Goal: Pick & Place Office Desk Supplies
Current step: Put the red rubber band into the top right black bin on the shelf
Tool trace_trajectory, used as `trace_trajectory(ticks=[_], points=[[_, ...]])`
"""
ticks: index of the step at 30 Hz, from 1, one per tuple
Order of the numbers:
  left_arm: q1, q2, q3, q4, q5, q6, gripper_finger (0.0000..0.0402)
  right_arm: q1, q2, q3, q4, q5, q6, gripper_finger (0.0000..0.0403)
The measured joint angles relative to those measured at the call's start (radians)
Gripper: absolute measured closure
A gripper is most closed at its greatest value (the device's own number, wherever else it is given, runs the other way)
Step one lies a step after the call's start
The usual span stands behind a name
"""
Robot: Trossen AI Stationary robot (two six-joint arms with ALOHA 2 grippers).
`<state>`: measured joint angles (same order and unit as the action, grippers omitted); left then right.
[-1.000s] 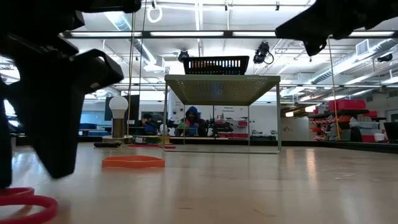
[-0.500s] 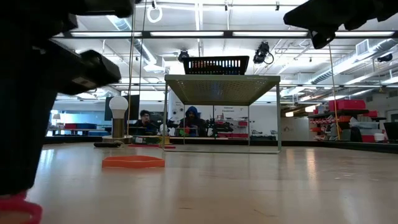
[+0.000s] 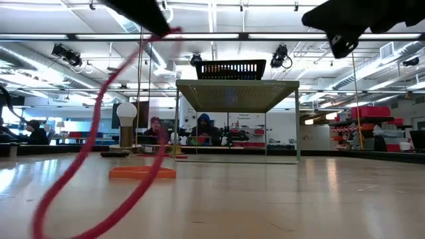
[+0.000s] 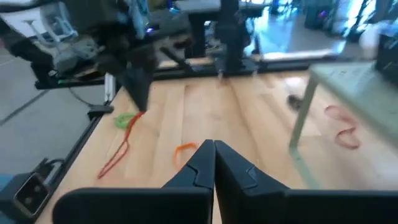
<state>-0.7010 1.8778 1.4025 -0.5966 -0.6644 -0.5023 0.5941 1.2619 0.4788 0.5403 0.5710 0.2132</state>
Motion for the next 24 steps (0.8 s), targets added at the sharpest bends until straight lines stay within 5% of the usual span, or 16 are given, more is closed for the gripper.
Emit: trace_trajectory(ticks=[5,10,14,24], points=[[0.042,0.000,-0.098,0.294,-0.062,0.091,0.0399,-0.037,0.114,-0.001,0.094,-0.111,0.129,0.0366],[0.103,0.003,-0.324,0.807,0.001,0.204,0.0399,-0.041,0.217,-0.001,0.202,-0.128,0.172,0.0307],[0.173,-0.002,-0.453,1.065,0.036,0.257,0.0399,-0.044,0.291,-0.001,0.304,-0.124,0.228,0.0260],[0.295,-0.004,-0.524,1.279,0.127,0.387,0.0399,-0.110,0.495,0.123,0.347,-0.088,0.359,0.0162]])
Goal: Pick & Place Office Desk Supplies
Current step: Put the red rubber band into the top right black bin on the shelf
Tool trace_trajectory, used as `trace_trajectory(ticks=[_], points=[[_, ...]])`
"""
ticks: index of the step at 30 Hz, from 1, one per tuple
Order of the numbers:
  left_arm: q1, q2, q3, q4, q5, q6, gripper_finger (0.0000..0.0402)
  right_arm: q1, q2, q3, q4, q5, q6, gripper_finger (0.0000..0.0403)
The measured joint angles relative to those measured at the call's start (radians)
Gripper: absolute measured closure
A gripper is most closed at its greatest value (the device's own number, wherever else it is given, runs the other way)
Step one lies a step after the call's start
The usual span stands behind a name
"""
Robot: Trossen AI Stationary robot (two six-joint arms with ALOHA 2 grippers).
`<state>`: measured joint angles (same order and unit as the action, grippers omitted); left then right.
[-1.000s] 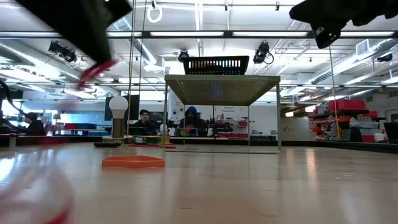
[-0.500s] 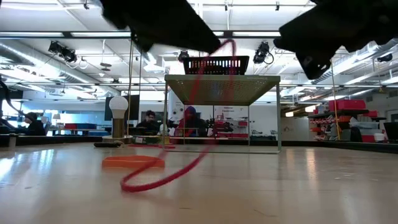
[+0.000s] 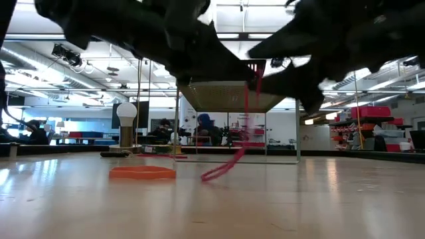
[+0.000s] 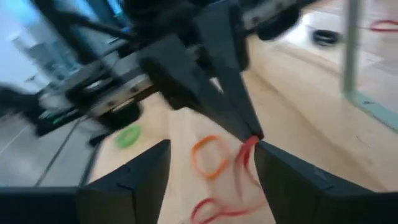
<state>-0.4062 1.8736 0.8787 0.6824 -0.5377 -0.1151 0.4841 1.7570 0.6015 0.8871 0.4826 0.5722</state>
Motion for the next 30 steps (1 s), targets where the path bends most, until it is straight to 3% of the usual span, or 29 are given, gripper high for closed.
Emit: trace_trajectory(ticks=[4,7,13,16,24,30], points=[[0.011,-0.022,0.000,-0.008,0.010,0.036,0.0399,-0.044,0.038,0.012,-0.002,0.026,0.063,0.0160],[0.011,-0.035,0.000,-0.002,0.015,0.061,0.0399,-0.059,0.038,0.013,-0.003,0.033,0.067,0.0189],[0.037,-0.064,-0.004,-0.001,0.049,0.069,0.0399,-0.075,0.038,0.015,0.040,0.037,0.003,0.0323],[0.042,-0.106,-0.056,0.030,0.019,0.057,0.0397,-0.068,0.037,0.016,0.055,0.042,-0.041,0.0388],[0.093,-0.334,-0.279,0.066,0.068,-0.068,0.0312,-0.062,0.035,0.024,0.112,0.056,-0.111,0.0396],[0.100,-0.470,-0.473,0.171,0.016,-0.055,0.0256,-0.062,-0.048,0.051,0.069,0.057,-0.161,0.0398]])
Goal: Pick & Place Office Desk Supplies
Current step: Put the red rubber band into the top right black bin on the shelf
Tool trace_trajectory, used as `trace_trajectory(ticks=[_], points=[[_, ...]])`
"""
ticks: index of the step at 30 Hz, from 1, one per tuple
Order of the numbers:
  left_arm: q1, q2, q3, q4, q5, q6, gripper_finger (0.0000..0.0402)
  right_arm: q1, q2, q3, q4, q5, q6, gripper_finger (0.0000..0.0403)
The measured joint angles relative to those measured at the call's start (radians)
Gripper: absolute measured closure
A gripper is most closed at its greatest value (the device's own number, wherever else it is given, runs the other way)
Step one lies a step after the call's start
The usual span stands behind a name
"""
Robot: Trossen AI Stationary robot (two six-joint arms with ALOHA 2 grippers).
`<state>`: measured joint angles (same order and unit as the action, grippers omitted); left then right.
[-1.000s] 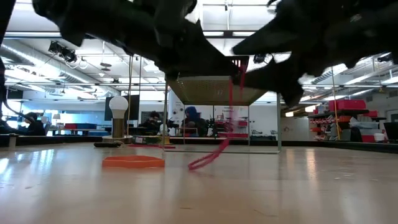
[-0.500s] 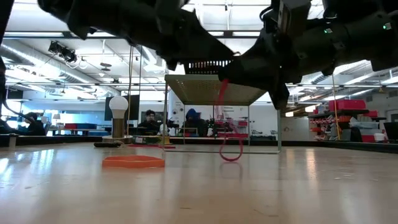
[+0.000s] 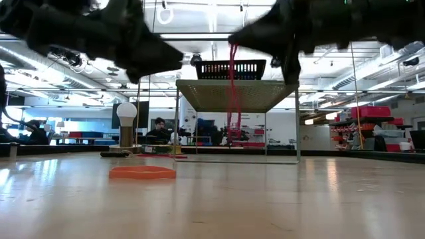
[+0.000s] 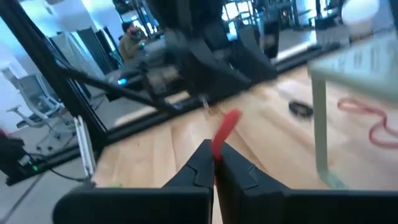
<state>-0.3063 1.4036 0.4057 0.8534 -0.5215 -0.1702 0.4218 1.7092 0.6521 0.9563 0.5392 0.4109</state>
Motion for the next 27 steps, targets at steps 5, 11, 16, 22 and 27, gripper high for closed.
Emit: trace_trajectory(ticks=[5,11,16,22,27], points=[[0.000,-0.017,-0.149,0.209,-0.028,0.016,0.0251,-0.025,-0.204,0.071,-0.251,0.012,-0.057,0.0398],[0.001,-0.011,-0.233,0.312,-0.036,0.001,0.0264,-0.123,-0.389,0.283,-0.691,0.065,-0.194,0.0398],[-0.001,-0.012,-0.236,0.311,-0.028,0.010,0.0266,-0.323,-0.429,0.455,-0.956,0.078,-0.298,0.0398],[-0.001,-0.012,-0.236,0.310,-0.028,0.030,0.0266,-0.626,-0.428,0.521,-1.032,-0.032,-0.355,0.0398],[-0.001,-0.011,-0.236,0.310,-0.028,0.030,0.0266,-0.834,-0.375,0.517,-1.066,-0.154,-0.343,0.0398]])
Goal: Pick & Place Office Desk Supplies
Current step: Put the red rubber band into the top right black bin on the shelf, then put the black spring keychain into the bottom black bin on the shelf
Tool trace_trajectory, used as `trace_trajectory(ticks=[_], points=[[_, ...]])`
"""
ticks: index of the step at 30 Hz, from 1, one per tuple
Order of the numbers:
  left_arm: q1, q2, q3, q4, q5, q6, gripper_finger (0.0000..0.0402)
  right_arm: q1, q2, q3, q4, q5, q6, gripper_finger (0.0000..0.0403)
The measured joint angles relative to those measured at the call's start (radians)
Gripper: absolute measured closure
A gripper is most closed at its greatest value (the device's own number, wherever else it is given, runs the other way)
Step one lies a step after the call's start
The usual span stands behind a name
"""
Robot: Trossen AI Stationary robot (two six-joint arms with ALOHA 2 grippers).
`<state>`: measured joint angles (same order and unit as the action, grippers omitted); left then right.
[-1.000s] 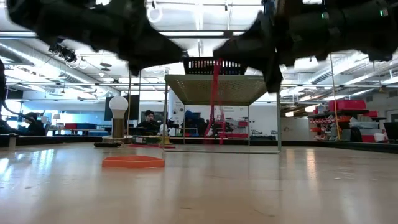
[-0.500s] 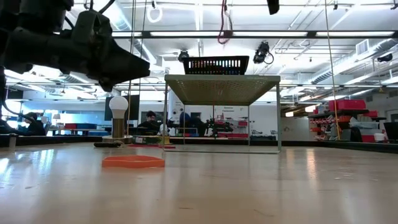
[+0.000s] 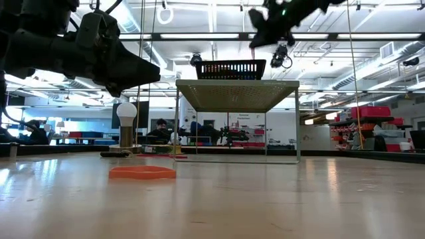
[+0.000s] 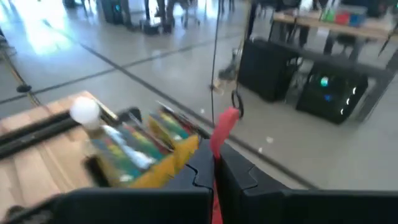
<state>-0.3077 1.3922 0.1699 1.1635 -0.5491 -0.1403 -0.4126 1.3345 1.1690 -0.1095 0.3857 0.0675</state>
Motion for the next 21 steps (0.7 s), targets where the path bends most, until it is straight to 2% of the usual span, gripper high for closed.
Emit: trace_trajectory(ticks=[4,8,14,21], points=[[0.000,0.000,0.000,0.000,0.000,0.002,0.0266,-0.094,0.085,0.000,0.006,-0.121,0.041,0.0398],[0.000,0.000,0.000,-0.002,0.001,-0.016,0.0266,-0.131,0.152,-0.001,-0.002,-0.154,0.061,0.0384],[0.000,0.000,0.001,-0.009,-0.014,-0.053,0.0266,-0.135,0.164,-0.001,-0.023,-0.155,0.110,0.0298],[0.002,0.000,0.001,-0.009,-0.087,-0.053,0.0266,-0.120,0.099,0.027,-0.096,-0.151,0.111,0.0197]])
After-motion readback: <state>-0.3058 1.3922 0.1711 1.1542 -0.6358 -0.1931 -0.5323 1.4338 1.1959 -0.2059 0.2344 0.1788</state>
